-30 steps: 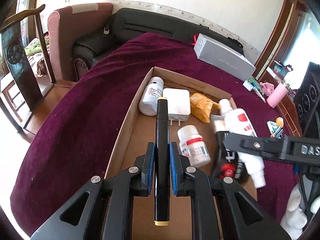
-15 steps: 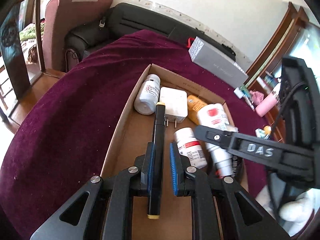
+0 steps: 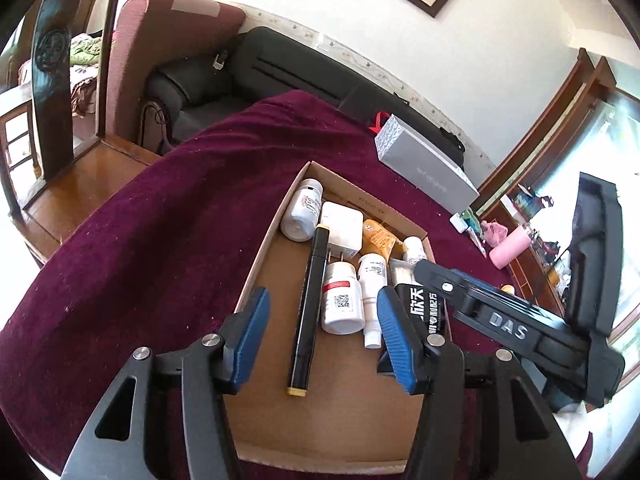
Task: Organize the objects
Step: 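Carry the marker and spray bottle to the box and open both tools, then move both open tools back to the marker pile, then lower the open left tool onto the orange-capped black marker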
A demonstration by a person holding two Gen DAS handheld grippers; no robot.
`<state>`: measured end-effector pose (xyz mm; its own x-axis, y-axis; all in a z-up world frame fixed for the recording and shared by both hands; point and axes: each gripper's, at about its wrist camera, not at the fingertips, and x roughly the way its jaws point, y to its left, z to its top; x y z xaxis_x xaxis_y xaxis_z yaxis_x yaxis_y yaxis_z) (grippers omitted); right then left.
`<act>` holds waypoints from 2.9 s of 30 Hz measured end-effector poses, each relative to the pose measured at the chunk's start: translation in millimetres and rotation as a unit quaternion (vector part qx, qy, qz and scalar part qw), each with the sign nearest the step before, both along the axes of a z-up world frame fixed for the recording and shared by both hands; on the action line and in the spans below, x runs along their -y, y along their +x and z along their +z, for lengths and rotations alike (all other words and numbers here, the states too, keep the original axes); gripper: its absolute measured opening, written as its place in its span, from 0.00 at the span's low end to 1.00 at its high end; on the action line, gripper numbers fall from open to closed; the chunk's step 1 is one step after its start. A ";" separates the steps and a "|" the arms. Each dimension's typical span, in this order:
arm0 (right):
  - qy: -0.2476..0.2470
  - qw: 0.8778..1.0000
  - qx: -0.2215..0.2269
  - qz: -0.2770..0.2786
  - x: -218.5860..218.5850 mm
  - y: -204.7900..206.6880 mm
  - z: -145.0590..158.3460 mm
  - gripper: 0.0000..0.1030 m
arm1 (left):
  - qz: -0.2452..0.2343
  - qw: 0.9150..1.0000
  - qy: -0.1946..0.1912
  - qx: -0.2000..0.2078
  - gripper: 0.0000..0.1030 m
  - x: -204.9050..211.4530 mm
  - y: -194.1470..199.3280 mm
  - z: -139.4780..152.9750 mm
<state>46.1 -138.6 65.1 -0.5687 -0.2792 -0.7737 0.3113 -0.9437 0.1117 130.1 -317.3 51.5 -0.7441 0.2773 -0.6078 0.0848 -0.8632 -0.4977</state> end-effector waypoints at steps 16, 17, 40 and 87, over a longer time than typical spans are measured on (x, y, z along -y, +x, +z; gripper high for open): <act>0.028 0.992 -0.094 -0.078 -102.4 39.7 28.6 0.64 | -0.048 0.998 -0.034 -0.002 0.50 -85.2 7.6 24.3; 0.030 0.991 -0.099 -0.083 -109.0 41.6 29.8 0.65 | -0.055 0.998 -0.039 -0.002 0.50 -93.3 6.4 25.6; -0.035 0.980 -0.084 -0.179 -297.4 21.8 28.8 0.69 | -0.193 0.977 -0.083 0.035 0.50 -242.5 -38.8 45.7; -0.212 0.895 0.014 -0.392 -484.7 -7.2 -59.2 0.79 | -0.254 0.937 -0.237 0.031 0.50 -399.0 -169.1 -44.4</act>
